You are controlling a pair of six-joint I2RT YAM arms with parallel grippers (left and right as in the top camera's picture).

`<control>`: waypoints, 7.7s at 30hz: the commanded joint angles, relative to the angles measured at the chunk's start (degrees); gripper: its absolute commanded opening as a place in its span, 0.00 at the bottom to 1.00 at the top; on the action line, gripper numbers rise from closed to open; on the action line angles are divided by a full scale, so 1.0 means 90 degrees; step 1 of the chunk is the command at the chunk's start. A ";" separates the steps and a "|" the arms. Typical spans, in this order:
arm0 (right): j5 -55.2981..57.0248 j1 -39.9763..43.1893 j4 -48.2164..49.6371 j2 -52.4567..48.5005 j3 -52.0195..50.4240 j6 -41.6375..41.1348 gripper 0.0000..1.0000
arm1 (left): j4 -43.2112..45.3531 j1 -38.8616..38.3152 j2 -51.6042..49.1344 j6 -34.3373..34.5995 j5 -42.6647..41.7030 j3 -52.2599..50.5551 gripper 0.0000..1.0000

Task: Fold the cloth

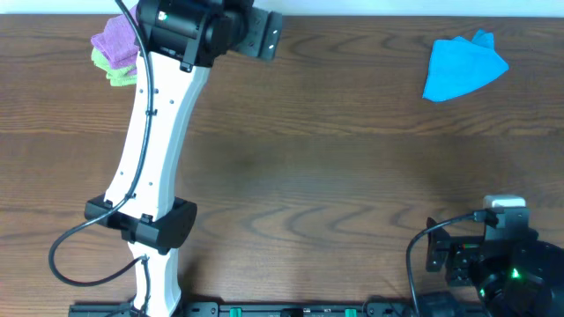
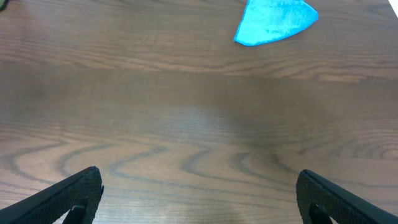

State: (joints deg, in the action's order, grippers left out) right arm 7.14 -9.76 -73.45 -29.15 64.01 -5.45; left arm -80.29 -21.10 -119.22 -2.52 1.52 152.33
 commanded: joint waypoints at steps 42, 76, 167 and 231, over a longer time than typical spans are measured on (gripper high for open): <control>0.0039 0.0046 -0.0007 0.0000 -0.0019 0.0041 0.99 | 0.4313 0.3271 1.1504 0.0238 -0.0284 -1.1601 0.95; 0.0039 0.0046 -0.0007 0.0002 -0.0019 0.0041 0.99 | 0.7191 0.3271 1.3223 0.1608 -0.0240 -1.5671 0.95; -0.0899 0.1401 0.3752 0.3203 -0.4014 0.2399 0.99 | 0.7669 0.3259 1.3211 0.0656 0.0039 -1.6563 0.95; -0.0872 0.1207 0.4714 0.3203 -0.6190 0.2373 0.99 | 0.7672 0.3259 1.3211 0.0656 0.0039 -1.6563 0.95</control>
State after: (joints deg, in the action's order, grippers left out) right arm -0.51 1.52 -30.92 -0.93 9.02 15.66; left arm -10.87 8.10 -0.69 4.21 0.89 5.10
